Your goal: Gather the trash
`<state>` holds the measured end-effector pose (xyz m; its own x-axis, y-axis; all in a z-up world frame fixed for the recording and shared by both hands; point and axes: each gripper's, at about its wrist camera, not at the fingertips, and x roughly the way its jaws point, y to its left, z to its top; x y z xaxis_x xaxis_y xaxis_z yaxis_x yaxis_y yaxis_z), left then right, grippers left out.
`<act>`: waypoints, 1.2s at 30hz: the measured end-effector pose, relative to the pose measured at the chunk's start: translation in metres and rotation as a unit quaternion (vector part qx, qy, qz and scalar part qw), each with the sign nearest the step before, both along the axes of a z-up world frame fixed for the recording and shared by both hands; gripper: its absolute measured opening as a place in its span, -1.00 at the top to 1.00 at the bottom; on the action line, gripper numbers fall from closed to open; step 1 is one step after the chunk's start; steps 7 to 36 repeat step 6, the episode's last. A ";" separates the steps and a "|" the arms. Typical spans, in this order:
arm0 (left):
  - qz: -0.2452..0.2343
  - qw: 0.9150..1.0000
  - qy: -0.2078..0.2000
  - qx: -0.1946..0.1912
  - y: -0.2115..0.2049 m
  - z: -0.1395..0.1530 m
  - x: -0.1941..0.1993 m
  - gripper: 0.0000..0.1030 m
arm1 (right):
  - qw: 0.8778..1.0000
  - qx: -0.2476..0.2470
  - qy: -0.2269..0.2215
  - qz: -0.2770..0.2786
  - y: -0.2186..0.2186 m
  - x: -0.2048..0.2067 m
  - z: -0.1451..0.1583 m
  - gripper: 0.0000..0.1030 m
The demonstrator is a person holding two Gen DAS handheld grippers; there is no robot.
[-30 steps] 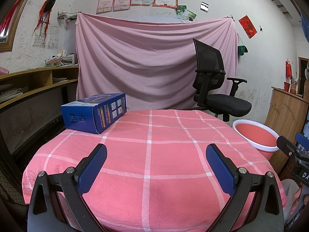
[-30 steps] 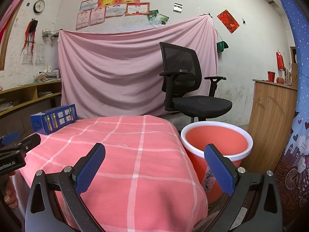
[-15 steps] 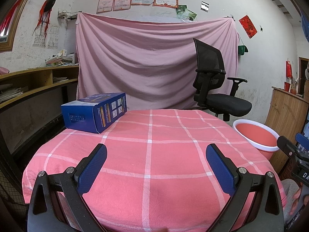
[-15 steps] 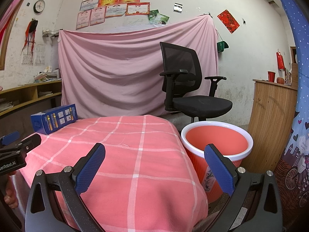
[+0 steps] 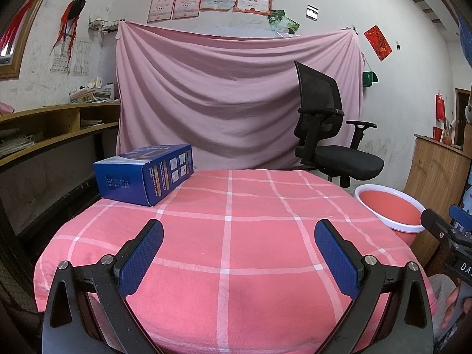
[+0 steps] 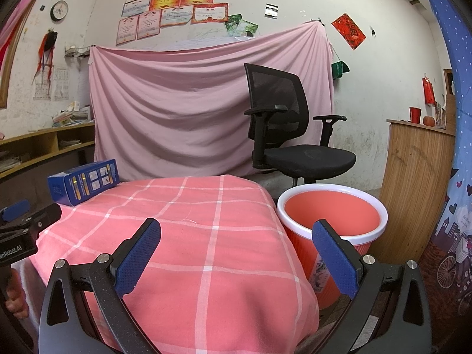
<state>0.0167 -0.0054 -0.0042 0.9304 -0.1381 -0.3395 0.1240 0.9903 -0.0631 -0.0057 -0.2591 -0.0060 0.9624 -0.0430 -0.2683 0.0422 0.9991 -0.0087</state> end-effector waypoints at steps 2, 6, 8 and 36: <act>0.000 1.000 0.000 0.001 0.000 -0.001 0.001 -0.95 | 1.000 0.000 0.000 0.000 0.001 0.000 0.000 -1.00; 0.000 1.000 0.000 0.003 -0.001 -0.001 0.002 -0.95 | 1.000 0.000 0.000 0.000 0.002 -0.001 -0.001 -1.00; 0.000 1.000 0.000 0.003 -0.001 -0.001 0.002 -0.95 | 1.000 0.000 0.000 0.000 0.002 -0.001 -0.001 -1.00; 0.000 1.000 0.000 0.003 -0.001 -0.001 0.002 -0.95 | 1.000 0.000 0.000 0.000 0.002 -0.001 -0.001 -1.00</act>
